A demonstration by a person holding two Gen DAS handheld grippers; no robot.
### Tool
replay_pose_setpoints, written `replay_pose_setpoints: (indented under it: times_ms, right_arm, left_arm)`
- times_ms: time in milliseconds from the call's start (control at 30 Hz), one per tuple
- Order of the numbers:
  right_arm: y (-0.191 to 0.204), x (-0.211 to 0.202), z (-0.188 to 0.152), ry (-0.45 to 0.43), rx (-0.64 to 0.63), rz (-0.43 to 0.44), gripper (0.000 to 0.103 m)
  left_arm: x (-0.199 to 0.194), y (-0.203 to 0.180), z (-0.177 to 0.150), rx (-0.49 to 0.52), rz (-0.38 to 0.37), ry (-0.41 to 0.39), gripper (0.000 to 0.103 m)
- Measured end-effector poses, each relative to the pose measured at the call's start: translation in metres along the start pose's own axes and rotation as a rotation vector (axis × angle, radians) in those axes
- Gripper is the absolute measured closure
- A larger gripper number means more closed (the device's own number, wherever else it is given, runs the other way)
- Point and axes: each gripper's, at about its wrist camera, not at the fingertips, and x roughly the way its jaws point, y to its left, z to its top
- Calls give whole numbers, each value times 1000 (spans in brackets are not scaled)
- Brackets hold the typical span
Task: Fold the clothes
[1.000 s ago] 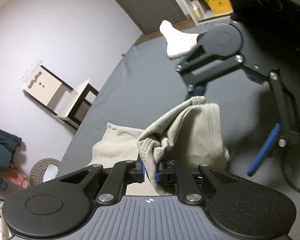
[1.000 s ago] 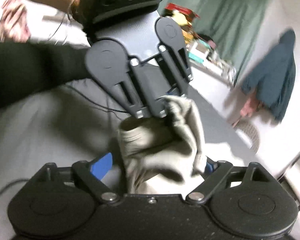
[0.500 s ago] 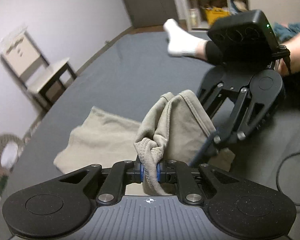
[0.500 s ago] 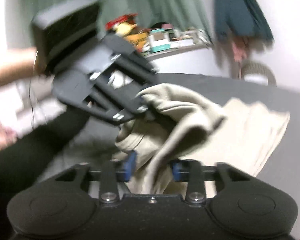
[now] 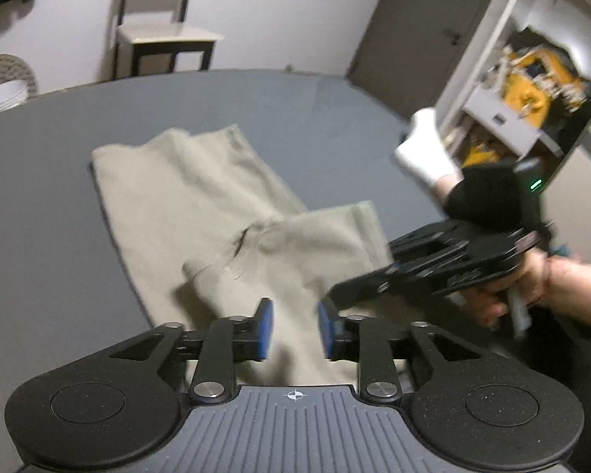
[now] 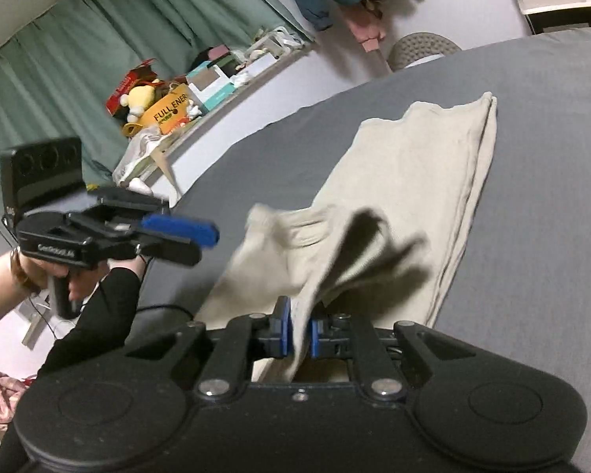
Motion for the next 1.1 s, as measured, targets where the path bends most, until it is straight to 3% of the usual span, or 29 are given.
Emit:
replay_pose_setpoints:
  times_ms: [33,67,100,367,467,533,600,700,767,933,1000,1100]
  right_arm:
    - [-1,1,0,3,6,-2,92]
    - [-1,2,1,6,13,-5,92]
    - [-2,3,1,9,19,-7,92]
    - [-10,0,-2,14,93,-29,85]
    - [-14,-3,0,-12,121,-45,73]
    - [-20,-5,1,-38,164,-44,64]
    - [-28,-8,1,-60,221,-28,64]
    - [-40,-5,1,-94,296,-11,64]
    - [-47,-1,3,-113,343,1,65]
    - [-50,7,7,-132,363,-22,89]
    - [-46,8,9,-145,339,-5,91]
    - [-37,5,16,-184,287,22,91]
  left_arm:
    - [5,1,-1,-11,31,-1,50]
    - [7,3,-2,-31,49,-9,34]
    - [8,6,-3,-68,60,-34,28]
    - [16,42,-14,-329,115,-120,27]
    - [22,61,-22,-477,57,-159,27]
    - [27,64,-24,-512,43,-160,41]
    - [34,66,-25,-534,36,-150,67]
    - [41,66,-28,-534,27,-143,74]
    - [40,66,-30,-537,43,-162,99]
    - [22,55,-33,-477,114,-269,100]
    - [12,47,-31,-428,147,-310,99]
    - [13,45,-27,-390,194,-299,99]
